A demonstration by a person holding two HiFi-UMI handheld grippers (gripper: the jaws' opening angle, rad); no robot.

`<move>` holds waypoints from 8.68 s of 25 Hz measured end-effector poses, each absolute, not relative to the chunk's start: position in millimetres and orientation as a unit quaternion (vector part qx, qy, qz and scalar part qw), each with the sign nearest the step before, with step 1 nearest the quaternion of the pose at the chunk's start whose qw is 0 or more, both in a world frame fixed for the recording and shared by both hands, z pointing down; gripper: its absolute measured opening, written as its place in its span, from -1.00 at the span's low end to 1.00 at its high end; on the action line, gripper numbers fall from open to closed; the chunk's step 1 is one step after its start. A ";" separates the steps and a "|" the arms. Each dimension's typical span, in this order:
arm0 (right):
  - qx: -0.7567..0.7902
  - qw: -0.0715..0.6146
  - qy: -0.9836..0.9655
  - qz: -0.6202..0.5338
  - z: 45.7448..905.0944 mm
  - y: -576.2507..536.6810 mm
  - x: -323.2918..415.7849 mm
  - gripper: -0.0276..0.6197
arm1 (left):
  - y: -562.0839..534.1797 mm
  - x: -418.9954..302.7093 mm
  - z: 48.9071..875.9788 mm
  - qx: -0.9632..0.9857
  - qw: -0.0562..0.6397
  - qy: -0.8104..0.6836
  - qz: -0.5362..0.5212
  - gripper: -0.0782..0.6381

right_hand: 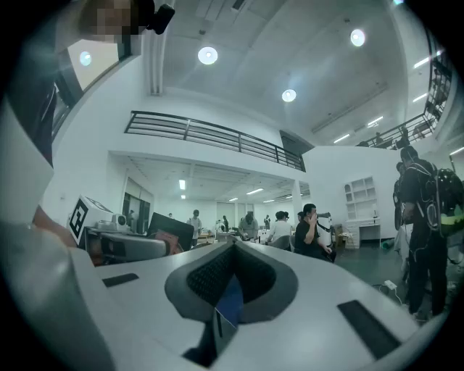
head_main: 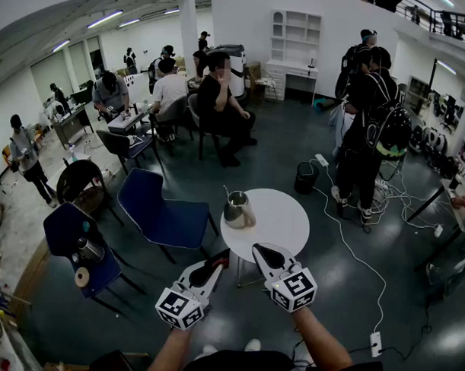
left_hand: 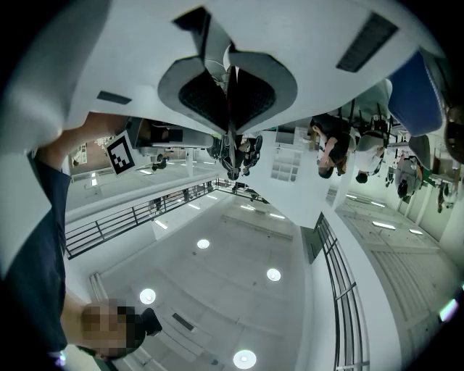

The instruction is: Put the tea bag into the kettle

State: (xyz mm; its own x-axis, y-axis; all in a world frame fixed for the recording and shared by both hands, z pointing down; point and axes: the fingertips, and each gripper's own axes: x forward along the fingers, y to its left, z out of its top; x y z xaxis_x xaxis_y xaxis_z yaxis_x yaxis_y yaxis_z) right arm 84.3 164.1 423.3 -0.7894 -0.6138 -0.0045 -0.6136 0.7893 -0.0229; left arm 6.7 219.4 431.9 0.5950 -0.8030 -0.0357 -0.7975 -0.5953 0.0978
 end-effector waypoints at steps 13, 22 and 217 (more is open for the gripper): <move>-0.324 0.004 0.946 -0.020 435.2 150.9 90.4 -0.86 | 203.4 13.2 437.9 0.890 0.038 -0.452 -0.044 -0.67; -0.316 0.004 0.948 -0.023 436.1 152.6 93.0 -0.86 | 203.6 12.7 437.2 0.885 0.037 -0.463 -0.043 -0.67; 0.054 -0.053 0.991 -0.113 477.5 -204.3 -79.7 -0.85 | -198.0 -75.8 489.6 0.951 0.119 -0.283 -0.036 -0.67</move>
State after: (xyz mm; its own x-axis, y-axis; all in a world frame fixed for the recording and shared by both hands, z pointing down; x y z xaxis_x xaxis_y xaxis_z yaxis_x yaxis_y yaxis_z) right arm -79.7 -204.3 477.5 -0.9885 0.1196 0.0926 0.0956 0.9684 -0.2305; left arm -75.8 -198.0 489.6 0.8373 -0.5468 -0.0010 -0.5296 -0.8114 0.2473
